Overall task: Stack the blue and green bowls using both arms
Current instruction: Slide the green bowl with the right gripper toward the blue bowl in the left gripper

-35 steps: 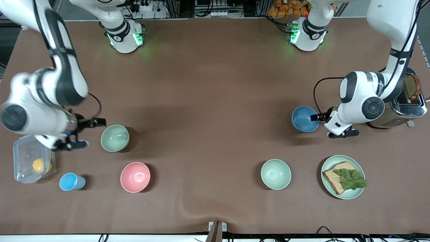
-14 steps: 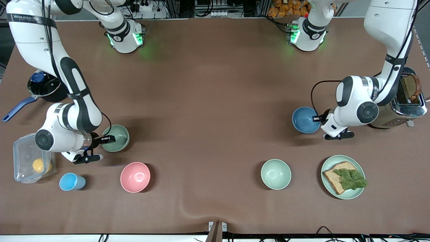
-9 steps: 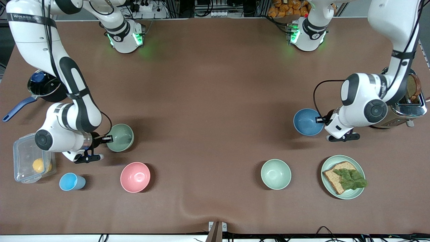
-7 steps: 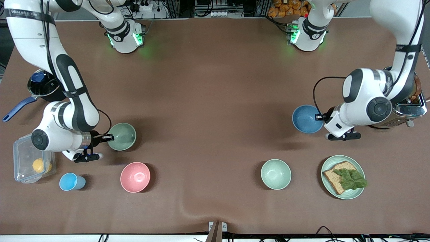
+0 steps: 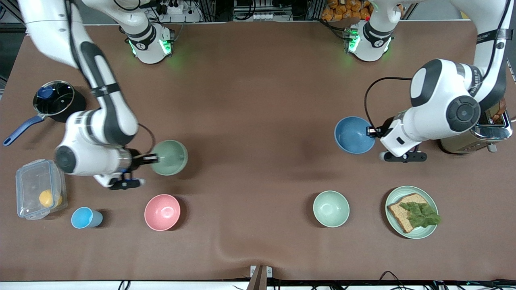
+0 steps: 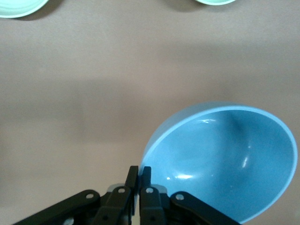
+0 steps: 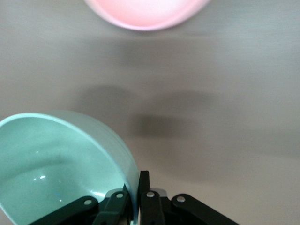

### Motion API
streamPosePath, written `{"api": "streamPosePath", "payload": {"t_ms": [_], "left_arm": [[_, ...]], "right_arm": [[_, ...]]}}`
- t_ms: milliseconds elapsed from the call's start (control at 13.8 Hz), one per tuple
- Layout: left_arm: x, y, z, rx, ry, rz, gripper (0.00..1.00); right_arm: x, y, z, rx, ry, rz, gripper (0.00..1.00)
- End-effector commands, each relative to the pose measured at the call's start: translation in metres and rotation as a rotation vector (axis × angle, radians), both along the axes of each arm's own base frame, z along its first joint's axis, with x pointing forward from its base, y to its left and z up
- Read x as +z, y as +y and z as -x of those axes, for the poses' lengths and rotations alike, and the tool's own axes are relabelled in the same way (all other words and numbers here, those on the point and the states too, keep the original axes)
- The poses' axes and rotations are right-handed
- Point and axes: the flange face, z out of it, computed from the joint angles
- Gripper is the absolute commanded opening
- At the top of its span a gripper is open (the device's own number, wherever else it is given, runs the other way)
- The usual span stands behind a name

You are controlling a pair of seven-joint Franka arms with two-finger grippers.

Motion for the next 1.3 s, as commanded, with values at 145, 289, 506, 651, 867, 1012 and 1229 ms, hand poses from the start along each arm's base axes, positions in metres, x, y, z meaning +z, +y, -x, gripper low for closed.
{"api": "streamPosePath", "payload": {"t_ms": [145, 289, 506, 651, 867, 1012, 1229], "left_arm": [[0.025, -0.029, -0.005, 0.08, 0.003, 0.064, 0.0], [0.02, -0.059, 0.002, 0.105, 0.023, 0.052, 0.0], [0.003, -0.094, 0.012, 0.113, 0.056, 0.031, 0.0], [-0.006, -0.104, 0.015, 0.147, 0.073, 0.019, 0.0], [-0.022, -0.119, 0.015, 0.158, 0.078, 0.021, 0.0], [-0.033, -0.136, 0.018, 0.2, 0.087, 0.007, 0.0], [-0.03, -0.17, 0.003, 0.258, 0.077, 0.021, 0.0]], "right_arm": [[-0.01, 0.115, 0.015, -0.231, -0.019, -0.075, 0.0], [-0.027, 0.154, 0.023, -0.278, -0.059, -0.057, 0.0], [-0.06, 0.192, 0.036, -0.324, -0.109, -0.039, 0.0], [-0.074, 0.213, 0.044, -0.375, -0.126, -0.033, 0.0], [-0.087, 0.243, 0.059, -0.438, -0.125, -0.025, 0.01], [-0.086, 0.262, 0.072, -0.484, -0.106, -0.027, 0.63], [-0.064, 0.249, 0.058, -0.506, -0.127, -0.042, 1.0]]}}
